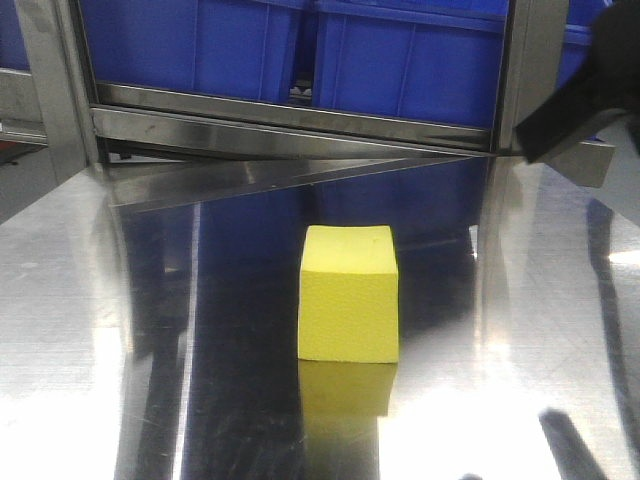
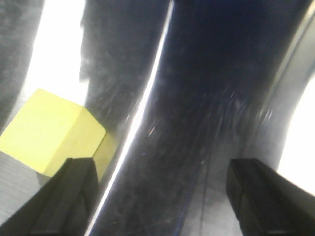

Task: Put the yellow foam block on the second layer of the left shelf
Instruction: 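Lower the open right gripper over the yellow foam cube, then close the right gripper around the yellow foam cube, then lift the yellow cube off the table with the right gripper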

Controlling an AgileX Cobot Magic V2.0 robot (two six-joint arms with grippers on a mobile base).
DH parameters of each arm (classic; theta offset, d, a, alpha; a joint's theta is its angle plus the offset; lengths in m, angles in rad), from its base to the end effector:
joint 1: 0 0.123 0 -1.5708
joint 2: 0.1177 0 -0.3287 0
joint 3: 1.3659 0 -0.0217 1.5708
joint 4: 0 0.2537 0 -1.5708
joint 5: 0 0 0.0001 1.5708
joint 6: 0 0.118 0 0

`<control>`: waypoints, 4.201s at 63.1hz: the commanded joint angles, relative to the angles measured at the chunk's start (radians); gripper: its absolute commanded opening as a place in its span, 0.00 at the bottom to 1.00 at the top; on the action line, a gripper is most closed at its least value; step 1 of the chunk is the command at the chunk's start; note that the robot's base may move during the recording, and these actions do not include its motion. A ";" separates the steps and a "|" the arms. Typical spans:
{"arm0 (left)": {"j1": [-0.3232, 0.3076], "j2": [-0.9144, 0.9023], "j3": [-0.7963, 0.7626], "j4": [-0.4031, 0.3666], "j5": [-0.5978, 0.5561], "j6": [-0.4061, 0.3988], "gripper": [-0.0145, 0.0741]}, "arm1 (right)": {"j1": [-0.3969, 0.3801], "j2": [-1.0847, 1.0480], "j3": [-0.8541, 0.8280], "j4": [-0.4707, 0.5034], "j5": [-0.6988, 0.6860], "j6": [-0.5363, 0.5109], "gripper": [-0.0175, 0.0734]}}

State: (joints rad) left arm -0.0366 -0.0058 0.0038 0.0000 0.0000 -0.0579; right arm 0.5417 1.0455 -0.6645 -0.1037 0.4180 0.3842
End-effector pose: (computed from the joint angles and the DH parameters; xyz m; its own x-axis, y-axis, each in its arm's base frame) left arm 0.0416 -0.0015 0.2143 0.0868 -0.0611 -0.9944 0.0417 0.9975 -0.0576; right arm 0.1809 0.1031 0.2952 -0.6744 -0.0731 -0.7348 -0.3082 0.9321 0.1902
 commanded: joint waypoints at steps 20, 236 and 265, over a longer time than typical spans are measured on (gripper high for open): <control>-0.008 -0.018 0.025 -0.006 -0.080 -0.003 0.30 | 0.174 0.349 -0.411 -0.060 0.301 0.494 0.89; -0.008 -0.018 0.025 -0.006 -0.080 -0.003 0.30 | -0.360 -0.107 0.063 0.136 -0.026 -0.270 0.74; -0.008 -0.018 0.025 -0.006 -0.080 -0.003 0.30 | -0.490 -0.380 0.297 0.137 -0.481 -0.306 0.74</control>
State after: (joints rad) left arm -0.0366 -0.0058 0.0038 0.0000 0.0000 -0.0579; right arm 0.0596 0.7102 -0.3622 0.0314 0.0666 0.0913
